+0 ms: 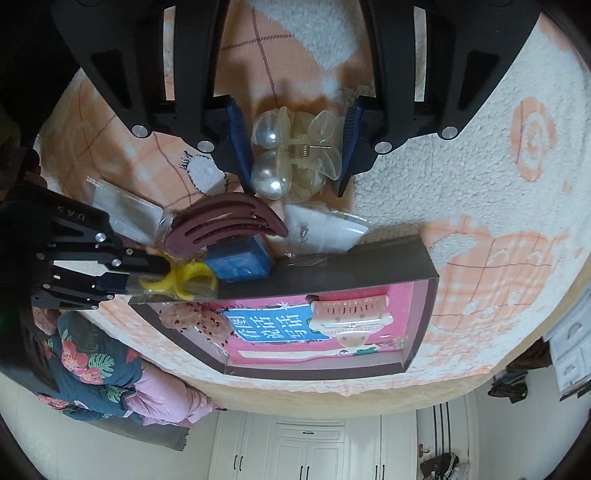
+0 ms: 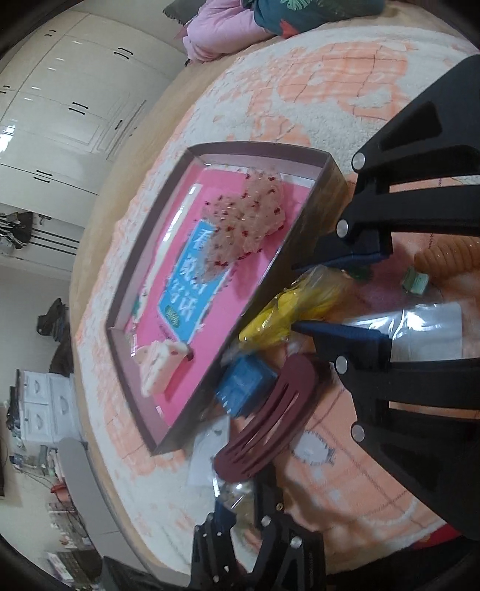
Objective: Organize jewelry
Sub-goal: 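Grasp the clear pearl flower clip with the left tool while the right reaches the yellow hair ties, then grasp the bagged yellow hair ties with the right tool while the left lifts the pearl clip, then lower the pearl clip into the tray and open the left tool while the right carries the yellow ties over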
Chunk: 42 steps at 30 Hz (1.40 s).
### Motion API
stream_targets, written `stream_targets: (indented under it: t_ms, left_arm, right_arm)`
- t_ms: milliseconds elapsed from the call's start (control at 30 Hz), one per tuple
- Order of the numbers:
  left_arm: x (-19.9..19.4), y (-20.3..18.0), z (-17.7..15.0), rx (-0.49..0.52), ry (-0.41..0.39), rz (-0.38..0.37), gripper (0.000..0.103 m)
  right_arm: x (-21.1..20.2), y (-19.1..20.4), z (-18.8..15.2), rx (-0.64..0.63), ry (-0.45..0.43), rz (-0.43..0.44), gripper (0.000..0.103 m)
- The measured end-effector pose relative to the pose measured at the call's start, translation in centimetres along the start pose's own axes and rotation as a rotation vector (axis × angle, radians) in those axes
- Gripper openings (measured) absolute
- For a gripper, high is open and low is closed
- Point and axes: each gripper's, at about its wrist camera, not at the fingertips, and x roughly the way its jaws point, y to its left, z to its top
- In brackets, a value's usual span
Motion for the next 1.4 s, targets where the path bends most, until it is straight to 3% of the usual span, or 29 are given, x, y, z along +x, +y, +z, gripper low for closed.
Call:
stream_targets:
  t_ms: [233, 633, 900, 1400]
  left_arm:
    - [-1.7, 0.2, -0.1, -0.016, -0.026, 0.020, 0.033]
    - [-4.3, 1.0, -0.1, -0.080, -0.069, 0.036, 0.033]
    - [-5.3, 1.3, 0.3, -0.105, -0.092, 0.070, 0.033]
    - [-5.0, -0.4, 4.8, -0.096, -0.133, 0.114, 0.033]
  right_arm:
    - [-1.4, 0.3, 0.4, 0.044, -0.027, 0.037, 0.013]
    - [-3.5, -0.4, 0.1, 0.151, -0.092, 0.127, 0.012]
    - [-4.2, 0.3, 0.3, 0.151, -0.137, 0.159, 0.012]
    - [-6.9, -2.4, 1.6, 0.229, -0.248, 0.176, 0.012]
